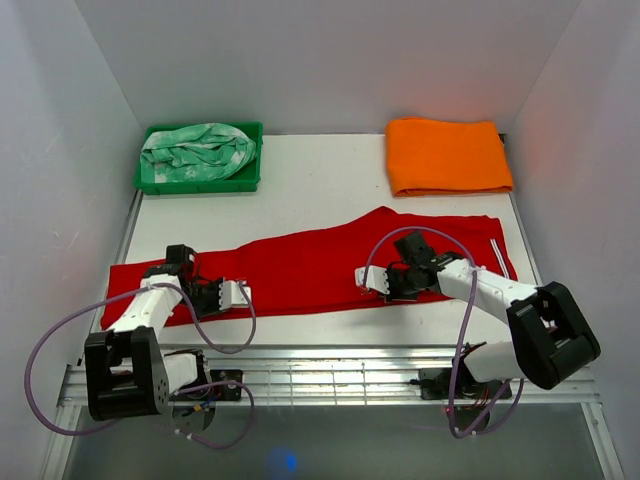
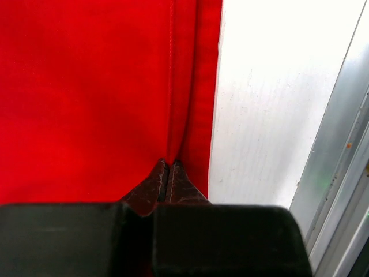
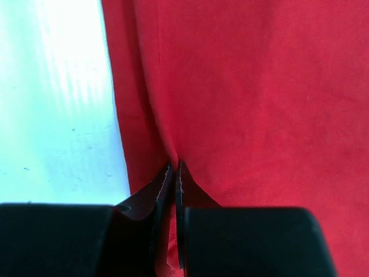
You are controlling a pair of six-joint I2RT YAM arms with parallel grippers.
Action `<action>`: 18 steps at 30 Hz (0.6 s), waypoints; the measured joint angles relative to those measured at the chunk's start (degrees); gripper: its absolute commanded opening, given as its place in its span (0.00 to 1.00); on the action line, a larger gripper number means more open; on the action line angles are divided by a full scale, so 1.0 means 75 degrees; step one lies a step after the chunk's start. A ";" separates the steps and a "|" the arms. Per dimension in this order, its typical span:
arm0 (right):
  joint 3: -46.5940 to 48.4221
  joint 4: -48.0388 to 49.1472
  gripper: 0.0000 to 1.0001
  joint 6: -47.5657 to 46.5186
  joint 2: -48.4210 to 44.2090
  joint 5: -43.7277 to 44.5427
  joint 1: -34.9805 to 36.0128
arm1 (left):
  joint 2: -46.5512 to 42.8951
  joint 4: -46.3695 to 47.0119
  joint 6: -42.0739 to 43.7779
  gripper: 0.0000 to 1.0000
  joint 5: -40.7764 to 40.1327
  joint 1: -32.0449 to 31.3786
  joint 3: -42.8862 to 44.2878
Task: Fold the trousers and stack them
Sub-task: Fold the trousers
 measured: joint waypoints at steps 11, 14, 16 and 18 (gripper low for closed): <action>0.0449 0.0216 0.08 0.0067 0.0603 0.0154 -0.0006 | 0.0950 0.0119 -0.0440 0.00 0.0026 0.0000 0.0513; 0.0446 0.0358 0.08 0.0087 0.0638 0.0259 -0.0009 | 0.1445 0.0242 -0.0624 0.00 0.0017 0.0000 0.0947; 0.0446 0.0481 0.08 0.0122 0.0659 0.0318 -0.0032 | 0.1842 0.0396 -0.0804 0.00 -0.0026 0.0009 0.1314; 0.0452 0.0554 0.08 0.0166 0.0670 0.0318 -0.0099 | 0.2174 0.0592 -0.0909 0.00 -0.0122 0.0020 0.1711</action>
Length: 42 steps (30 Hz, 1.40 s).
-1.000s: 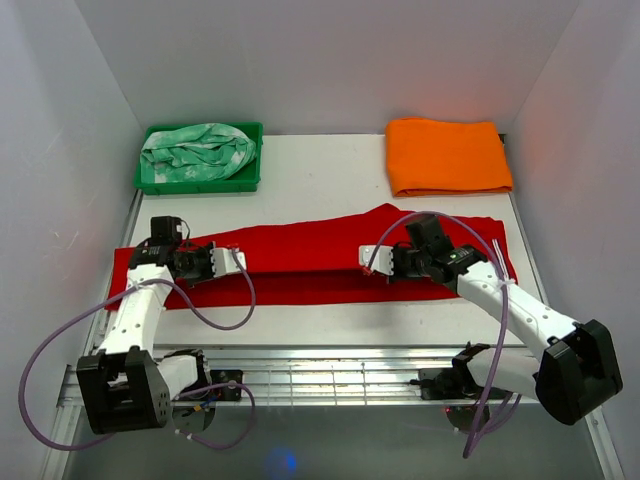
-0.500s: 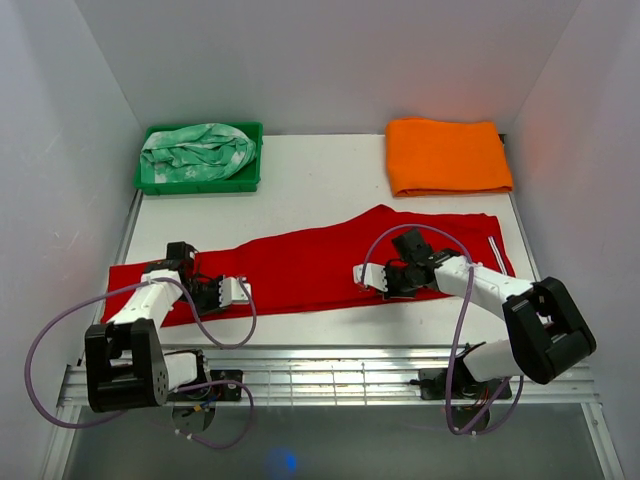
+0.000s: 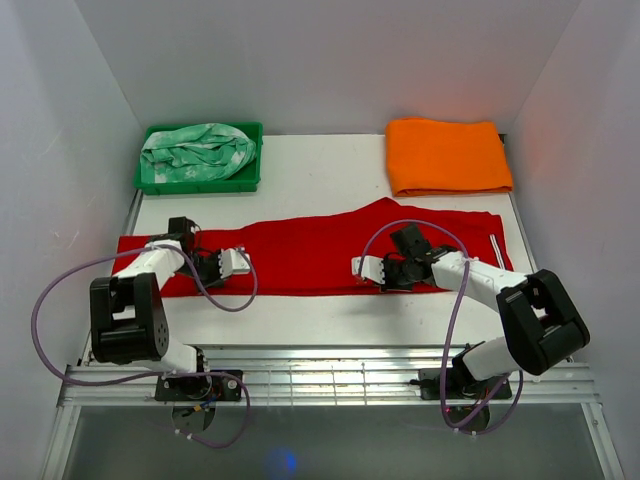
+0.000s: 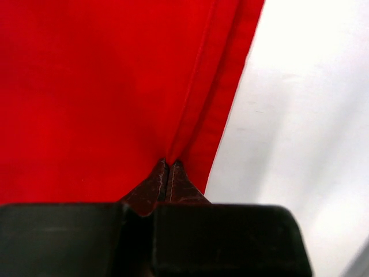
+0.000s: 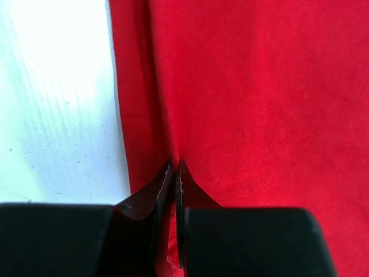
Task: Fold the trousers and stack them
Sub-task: Fold the trousers
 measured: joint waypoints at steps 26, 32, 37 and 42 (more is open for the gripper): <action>0.0256 -0.0475 0.08 0.0192 0.0143 -0.0020 -0.0309 | -0.0341 0.0312 -0.0347 0.90 -0.0093 0.0431 -0.0044; 0.0105 -0.0688 0.08 0.0160 -0.0055 0.0332 -0.1457 | -0.1265 -0.0294 -0.1221 0.93 0.0006 0.1253 0.0807; -0.0044 -0.0787 0.39 0.0204 -0.0242 0.0408 -0.1999 | -0.1084 0.0187 -0.2710 0.93 -0.0143 0.1740 0.1329; 0.0562 -0.1929 0.91 0.0545 -0.0163 0.0198 -0.2148 | -0.0227 0.0458 -0.3946 0.79 -0.0344 0.1827 0.1174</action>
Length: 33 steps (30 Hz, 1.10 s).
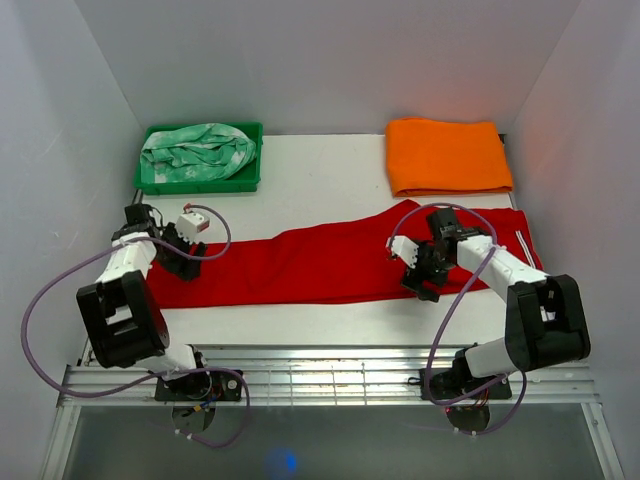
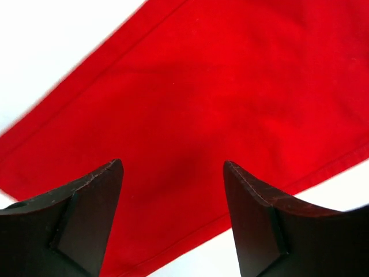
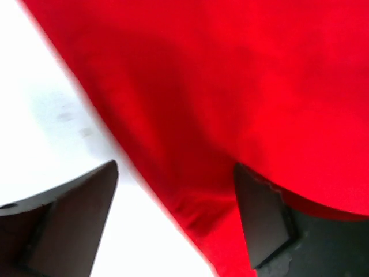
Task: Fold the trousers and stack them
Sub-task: Fold the trousers
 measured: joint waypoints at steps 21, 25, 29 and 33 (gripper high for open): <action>0.2244 -0.2069 0.63 0.1003 0.1443 -0.1346 -0.1568 | 0.2702 0.0291 -0.0685 0.82 -0.0187 0.1241 0.1836; 0.2168 -0.2116 0.55 0.0979 0.1431 -0.1460 -0.1617 | 0.1620 -0.0294 -0.0254 0.80 0.0758 0.0629 0.1830; 0.2090 -0.2116 0.50 0.0772 0.1390 -0.1346 -0.1661 | 0.0259 -0.0111 -0.0259 0.74 0.1376 -0.1241 0.1836; 0.1329 -0.1988 0.44 0.0644 0.1352 -0.1160 -0.1690 | 0.0029 0.0903 -0.1195 0.66 0.1623 -0.3552 0.1836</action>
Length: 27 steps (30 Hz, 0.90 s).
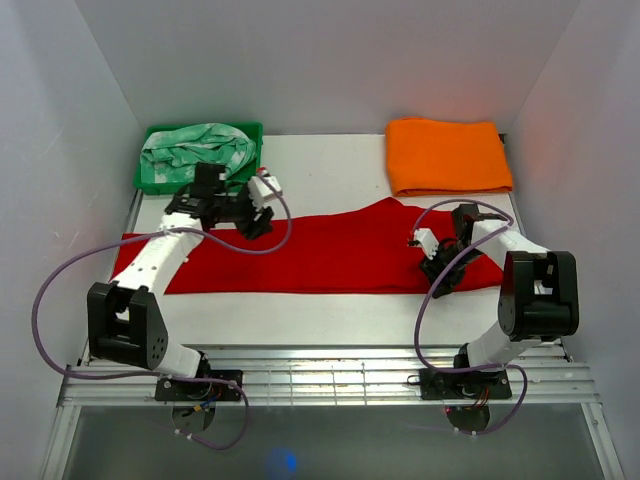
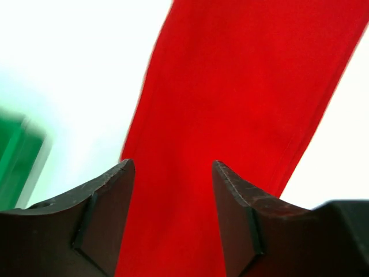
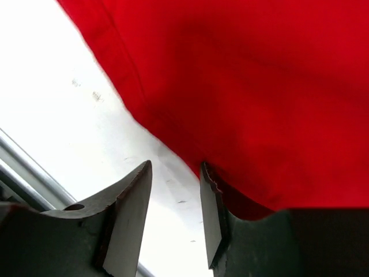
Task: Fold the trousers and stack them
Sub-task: Fold the trousers
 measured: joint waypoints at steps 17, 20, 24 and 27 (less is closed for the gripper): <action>0.1658 -0.1341 0.54 0.0169 -0.0364 -0.1256 -0.2480 | 0.3075 0.4310 -0.2940 0.57 -0.1722 -0.6187 0.0417; 0.1699 -0.1332 0.56 0.0367 -0.0286 -0.0927 -0.3357 | 0.3928 0.4549 -0.3177 0.55 -0.1979 -0.6499 0.0880; 0.1883 -0.1236 0.60 0.0764 0.0154 -0.0376 -0.4334 | 0.4846 0.4610 -0.3442 0.54 -0.2186 -0.6677 0.1527; 0.1906 -0.0941 0.63 0.1052 0.0565 -0.0082 -0.4674 | 0.5275 0.4651 -0.3506 0.54 -0.2247 -0.6674 0.1702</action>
